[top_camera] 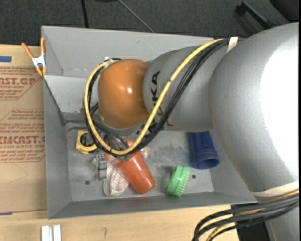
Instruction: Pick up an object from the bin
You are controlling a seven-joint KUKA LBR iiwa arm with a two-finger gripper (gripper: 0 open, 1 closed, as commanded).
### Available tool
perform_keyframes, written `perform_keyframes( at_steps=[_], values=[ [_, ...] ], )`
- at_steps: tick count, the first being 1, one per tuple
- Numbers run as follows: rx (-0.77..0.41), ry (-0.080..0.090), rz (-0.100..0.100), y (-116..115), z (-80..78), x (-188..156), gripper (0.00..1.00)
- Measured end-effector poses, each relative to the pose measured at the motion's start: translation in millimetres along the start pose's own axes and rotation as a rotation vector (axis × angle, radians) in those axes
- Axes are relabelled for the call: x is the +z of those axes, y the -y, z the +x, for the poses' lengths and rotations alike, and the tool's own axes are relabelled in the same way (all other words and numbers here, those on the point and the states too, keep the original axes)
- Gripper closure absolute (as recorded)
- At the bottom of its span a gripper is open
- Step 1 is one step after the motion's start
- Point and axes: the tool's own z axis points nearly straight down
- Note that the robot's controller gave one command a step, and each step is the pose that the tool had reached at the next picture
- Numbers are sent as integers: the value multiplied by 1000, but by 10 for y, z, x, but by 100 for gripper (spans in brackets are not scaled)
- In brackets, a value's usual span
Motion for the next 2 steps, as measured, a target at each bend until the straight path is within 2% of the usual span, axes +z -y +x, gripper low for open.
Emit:
perform_keyframes(
  at_steps=[1, 2],
  values=[
    [50, 18, -3, 1103, -459, 589, 100],
    [50, 18, -3, 1103, -459, 589, 100]
  ],
)
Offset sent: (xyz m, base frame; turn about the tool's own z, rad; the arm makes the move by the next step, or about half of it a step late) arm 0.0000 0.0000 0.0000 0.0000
